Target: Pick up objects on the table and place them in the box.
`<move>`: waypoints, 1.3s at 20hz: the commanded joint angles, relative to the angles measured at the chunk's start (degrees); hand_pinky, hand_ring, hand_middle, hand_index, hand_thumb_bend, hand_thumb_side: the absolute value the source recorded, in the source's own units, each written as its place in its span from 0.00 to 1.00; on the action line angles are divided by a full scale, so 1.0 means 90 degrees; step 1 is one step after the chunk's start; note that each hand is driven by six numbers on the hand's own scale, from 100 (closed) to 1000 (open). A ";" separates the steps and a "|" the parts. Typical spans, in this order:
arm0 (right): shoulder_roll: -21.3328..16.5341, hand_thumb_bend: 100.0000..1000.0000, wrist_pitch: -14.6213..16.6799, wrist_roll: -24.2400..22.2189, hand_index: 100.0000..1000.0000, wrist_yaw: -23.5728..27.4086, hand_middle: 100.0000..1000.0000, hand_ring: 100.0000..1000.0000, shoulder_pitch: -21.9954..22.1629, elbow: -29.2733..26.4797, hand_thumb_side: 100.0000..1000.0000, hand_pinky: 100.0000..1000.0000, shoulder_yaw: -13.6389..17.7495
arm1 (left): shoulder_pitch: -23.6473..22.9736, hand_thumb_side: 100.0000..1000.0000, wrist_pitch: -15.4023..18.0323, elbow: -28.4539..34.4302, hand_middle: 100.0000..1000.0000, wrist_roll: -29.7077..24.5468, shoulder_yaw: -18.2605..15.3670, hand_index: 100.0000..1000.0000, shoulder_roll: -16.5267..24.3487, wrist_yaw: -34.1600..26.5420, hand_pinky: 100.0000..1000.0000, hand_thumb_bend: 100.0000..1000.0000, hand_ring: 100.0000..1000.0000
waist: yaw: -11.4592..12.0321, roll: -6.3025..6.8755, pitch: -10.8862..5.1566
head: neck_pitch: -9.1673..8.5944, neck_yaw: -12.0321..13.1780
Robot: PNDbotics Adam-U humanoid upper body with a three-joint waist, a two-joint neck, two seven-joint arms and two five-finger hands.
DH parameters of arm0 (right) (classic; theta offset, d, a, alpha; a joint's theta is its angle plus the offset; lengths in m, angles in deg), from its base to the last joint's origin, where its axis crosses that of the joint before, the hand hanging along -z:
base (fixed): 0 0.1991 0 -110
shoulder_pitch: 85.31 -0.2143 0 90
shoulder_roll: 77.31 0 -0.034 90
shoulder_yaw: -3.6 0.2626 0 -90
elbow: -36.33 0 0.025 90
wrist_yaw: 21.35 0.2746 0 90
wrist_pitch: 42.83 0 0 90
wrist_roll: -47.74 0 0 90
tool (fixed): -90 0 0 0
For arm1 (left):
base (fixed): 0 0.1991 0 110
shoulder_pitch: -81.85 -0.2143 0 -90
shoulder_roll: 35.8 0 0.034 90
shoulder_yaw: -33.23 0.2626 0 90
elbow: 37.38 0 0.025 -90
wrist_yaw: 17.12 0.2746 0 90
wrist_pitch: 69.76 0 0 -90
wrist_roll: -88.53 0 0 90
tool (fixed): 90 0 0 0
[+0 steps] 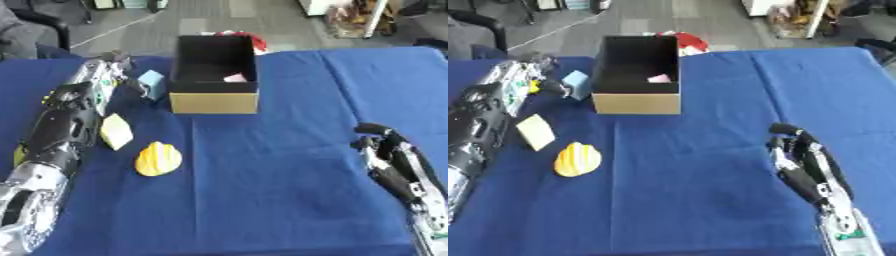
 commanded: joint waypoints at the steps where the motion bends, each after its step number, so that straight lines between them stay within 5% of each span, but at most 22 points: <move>1: -0.0064 0.00 0.0007 -0.0013 0.78 0.0019 0.71 0.62 -0.0071 -0.0084 0.32 0.73 0.0027 | 0.0100 0.55 -0.0197 0.0038 0.71 0.0299 -0.0044 0.89 0.0047 -0.0058 0.77 0.27 0.68 | -0.0009 -0.0018 -0.0102 | 0.0025 0.0001; 26: -0.0066 0.00 0.0006 -0.0034 0.78 0.0098 0.71 0.62 -0.0136 -0.0051 0.29 0.73 0.0005 | -0.0141 0.52 -0.0916 -0.0255 0.68 0.1230 -0.0033 0.88 -0.0210 -0.0195 0.75 0.22 0.66 | -0.0131 -0.0122 0.0060 | 0.0025 0.0253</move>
